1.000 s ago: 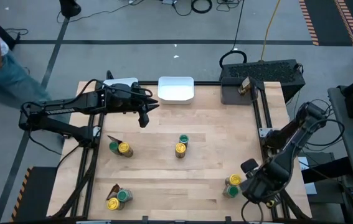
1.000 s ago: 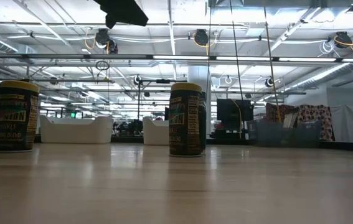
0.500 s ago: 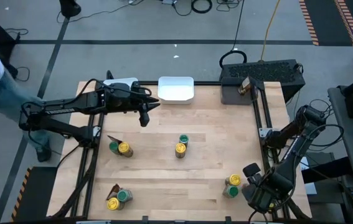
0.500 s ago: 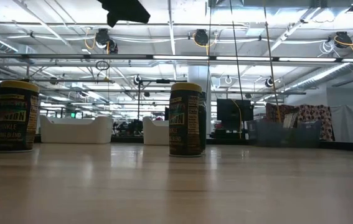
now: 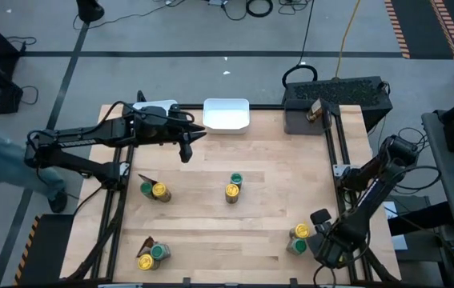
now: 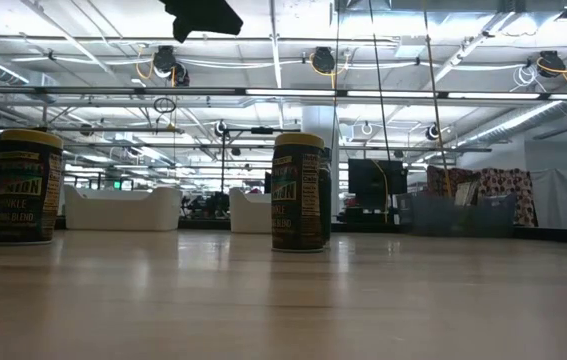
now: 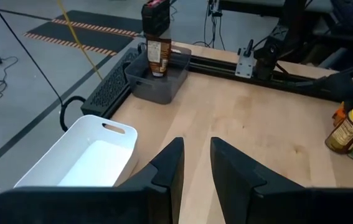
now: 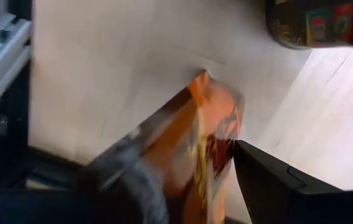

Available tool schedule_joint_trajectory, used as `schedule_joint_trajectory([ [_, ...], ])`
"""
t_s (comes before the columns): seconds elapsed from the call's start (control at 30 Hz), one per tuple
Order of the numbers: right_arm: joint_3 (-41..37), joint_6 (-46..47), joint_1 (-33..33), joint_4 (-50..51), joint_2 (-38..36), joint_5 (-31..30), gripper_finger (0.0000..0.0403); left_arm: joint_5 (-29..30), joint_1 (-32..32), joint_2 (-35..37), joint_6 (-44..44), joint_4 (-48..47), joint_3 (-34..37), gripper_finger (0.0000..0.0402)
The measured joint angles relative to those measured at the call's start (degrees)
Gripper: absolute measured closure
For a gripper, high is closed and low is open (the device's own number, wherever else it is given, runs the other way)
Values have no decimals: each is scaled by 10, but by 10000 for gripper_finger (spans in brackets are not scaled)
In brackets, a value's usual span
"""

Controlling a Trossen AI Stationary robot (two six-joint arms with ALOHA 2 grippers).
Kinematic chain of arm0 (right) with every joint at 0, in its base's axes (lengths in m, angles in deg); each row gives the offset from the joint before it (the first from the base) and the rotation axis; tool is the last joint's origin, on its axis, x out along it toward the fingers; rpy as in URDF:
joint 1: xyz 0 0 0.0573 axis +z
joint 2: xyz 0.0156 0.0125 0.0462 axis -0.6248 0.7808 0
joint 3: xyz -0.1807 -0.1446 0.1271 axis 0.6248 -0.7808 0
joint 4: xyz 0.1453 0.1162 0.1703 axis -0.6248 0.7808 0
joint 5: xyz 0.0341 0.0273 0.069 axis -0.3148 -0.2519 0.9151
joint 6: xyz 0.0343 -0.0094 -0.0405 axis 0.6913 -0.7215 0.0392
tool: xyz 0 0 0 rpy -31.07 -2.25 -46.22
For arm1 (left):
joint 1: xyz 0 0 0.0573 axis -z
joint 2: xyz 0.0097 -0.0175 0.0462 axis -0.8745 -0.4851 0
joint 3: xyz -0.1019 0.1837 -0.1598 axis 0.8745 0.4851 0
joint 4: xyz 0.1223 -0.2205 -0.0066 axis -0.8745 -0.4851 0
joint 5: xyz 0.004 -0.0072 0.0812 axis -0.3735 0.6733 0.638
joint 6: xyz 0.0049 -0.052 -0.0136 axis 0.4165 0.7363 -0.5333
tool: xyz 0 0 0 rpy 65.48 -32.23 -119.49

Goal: Sort spices by type
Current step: Put the bottom right orange seasoning bag into the black bin

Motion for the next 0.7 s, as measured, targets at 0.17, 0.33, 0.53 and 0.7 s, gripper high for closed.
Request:
schedule_joint_trajectory([
  [0.17,-40,38,0,-50,0,-20,213,-3,0,0,0,-1,0,317],
  [0.33,-56,69,0,-75,-2,-50,215,-3,0,0,0,-1,0,317],
  [0.53,-57,70,0,-76,-2,-49,266,-3,0,0,-1,-1,0,317],
  [0.7,-58,69,0,-75,-2,-46,335,-2,0,0,-1,-1,0,317],
])
